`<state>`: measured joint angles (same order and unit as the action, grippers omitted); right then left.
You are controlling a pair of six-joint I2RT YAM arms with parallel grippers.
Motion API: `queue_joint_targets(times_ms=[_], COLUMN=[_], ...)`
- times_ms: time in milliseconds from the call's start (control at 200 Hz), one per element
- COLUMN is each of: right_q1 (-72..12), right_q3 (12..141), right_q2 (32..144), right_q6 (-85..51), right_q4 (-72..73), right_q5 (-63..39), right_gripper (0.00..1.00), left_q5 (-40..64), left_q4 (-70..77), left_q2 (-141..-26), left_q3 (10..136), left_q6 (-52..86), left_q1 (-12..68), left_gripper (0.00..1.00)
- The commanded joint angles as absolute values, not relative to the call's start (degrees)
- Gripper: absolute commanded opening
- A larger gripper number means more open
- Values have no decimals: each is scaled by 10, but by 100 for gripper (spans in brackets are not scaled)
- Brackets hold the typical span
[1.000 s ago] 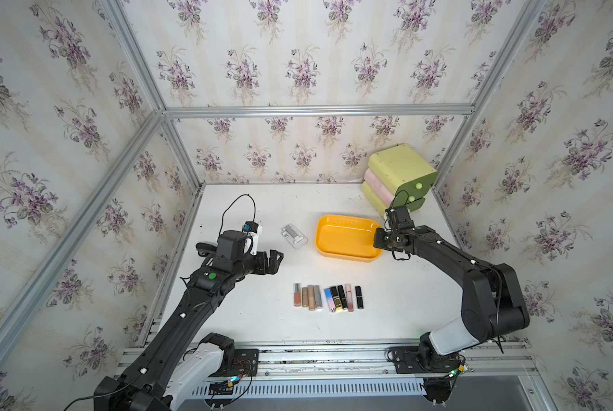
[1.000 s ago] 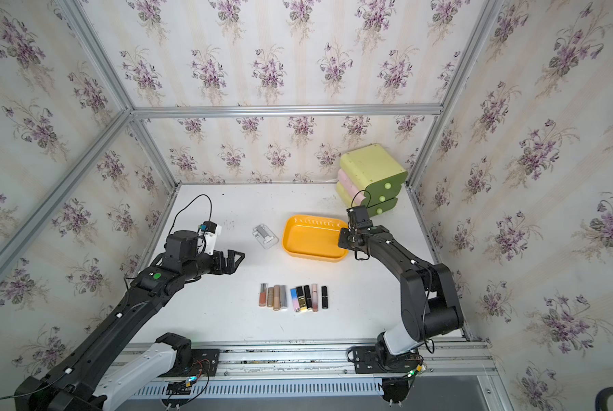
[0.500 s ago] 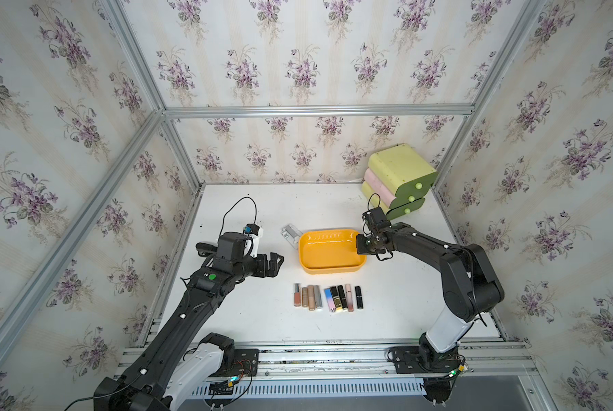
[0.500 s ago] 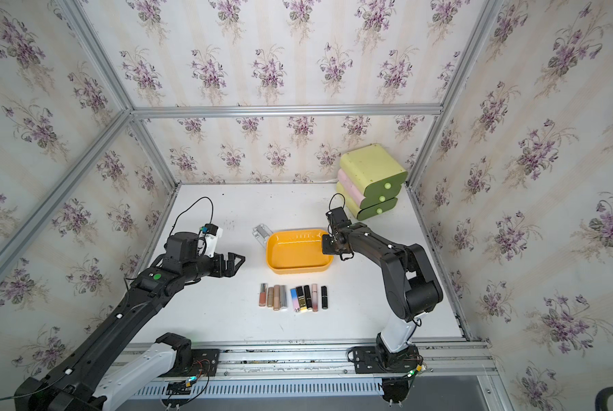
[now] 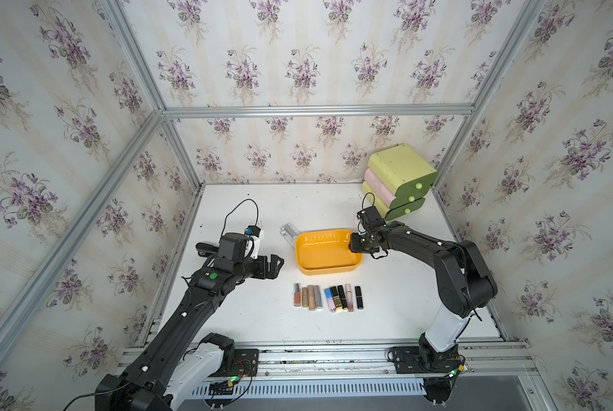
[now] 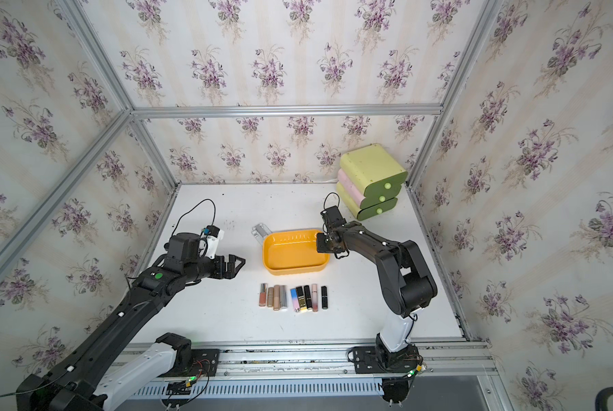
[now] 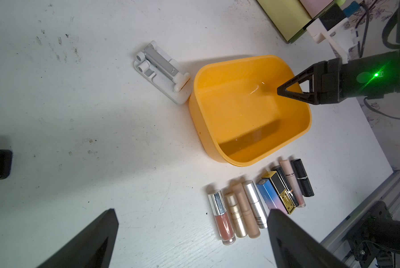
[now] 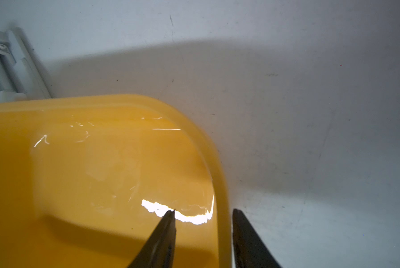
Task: Put the lipstick into the storage box
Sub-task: Place the storage box at the center of the board, then pick up the lipstick at the center of the board.
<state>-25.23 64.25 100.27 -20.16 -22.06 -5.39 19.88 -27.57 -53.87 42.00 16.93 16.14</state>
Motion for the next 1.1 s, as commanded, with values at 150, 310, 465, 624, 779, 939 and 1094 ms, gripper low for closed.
queue_joint_targets(times_ms=[150,310,465,624,779,939,1094], right_q1=[-256,-275,-304,-378,-419,-444,-445], right_q3=[613,568,509,457,433,425,411], right_q2=[888,793,723,694,706,723,735], right_q6=[-239,-259,-291,-329,-354,-363,-361], right_q4=[-234,-284,-324,-341,-342,-343,-341], right_q5=[-49,-39,-41,-27,-17,-3,8], right_gripper=[67,66,66,64,61,57,51], left_q5=[237,280,269,232,192,183,177], left_q4=[-269,-236,-216,-205,-207,-201,-193], left_q2=[-533,-531,-538,-553,-554,-541,-535], left_q3=[424,404,394,386,372,356,350], left_q6=[184,214,238,256,267,276,285], left_q1=[162,168,212,281,326,334,336], left_gripper=[100,100,100,100,100,100,100])
